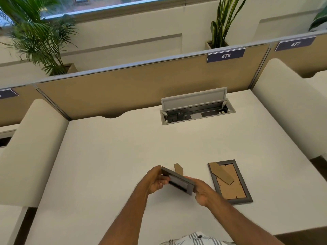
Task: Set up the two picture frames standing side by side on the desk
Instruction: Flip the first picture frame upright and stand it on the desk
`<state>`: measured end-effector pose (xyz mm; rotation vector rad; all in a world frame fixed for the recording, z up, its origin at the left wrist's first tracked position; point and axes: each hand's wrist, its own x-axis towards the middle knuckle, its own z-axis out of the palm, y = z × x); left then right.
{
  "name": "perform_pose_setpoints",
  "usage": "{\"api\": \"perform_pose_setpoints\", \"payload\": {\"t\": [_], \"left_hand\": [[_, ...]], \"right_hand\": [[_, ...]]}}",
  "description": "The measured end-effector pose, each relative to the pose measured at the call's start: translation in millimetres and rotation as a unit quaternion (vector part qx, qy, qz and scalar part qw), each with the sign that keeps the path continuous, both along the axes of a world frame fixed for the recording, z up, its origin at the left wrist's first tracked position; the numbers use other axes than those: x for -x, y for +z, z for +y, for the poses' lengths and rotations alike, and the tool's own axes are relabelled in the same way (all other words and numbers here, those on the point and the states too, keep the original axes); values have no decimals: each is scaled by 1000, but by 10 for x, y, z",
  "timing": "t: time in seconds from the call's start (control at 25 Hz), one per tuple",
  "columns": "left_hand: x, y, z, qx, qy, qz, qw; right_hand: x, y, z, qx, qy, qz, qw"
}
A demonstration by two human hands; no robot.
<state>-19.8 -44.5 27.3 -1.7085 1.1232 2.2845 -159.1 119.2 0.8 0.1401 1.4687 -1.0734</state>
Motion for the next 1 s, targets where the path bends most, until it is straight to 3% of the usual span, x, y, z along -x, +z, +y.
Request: {"api": "perform_pose_setpoints", "payload": {"t": [0.32, 0.52, 0.72, 1.0], "left_hand": [[30, 46, -30, -22, -47, 55, 997], [26, 15, -69, 92, -143, 34, 985], [81, -17, 6, 171, -154, 23, 973], [69, -35, 60, 185, -150, 58, 970]], "right_hand": [[-26, 5, -14, 8, -69, -49, 996], [-41, -43, 2, 13, -100, -71, 992], [-16, -91, -4, 10, -94, -80, 992], [-16, -160, 2, 15, -104, -83, 991]]}}
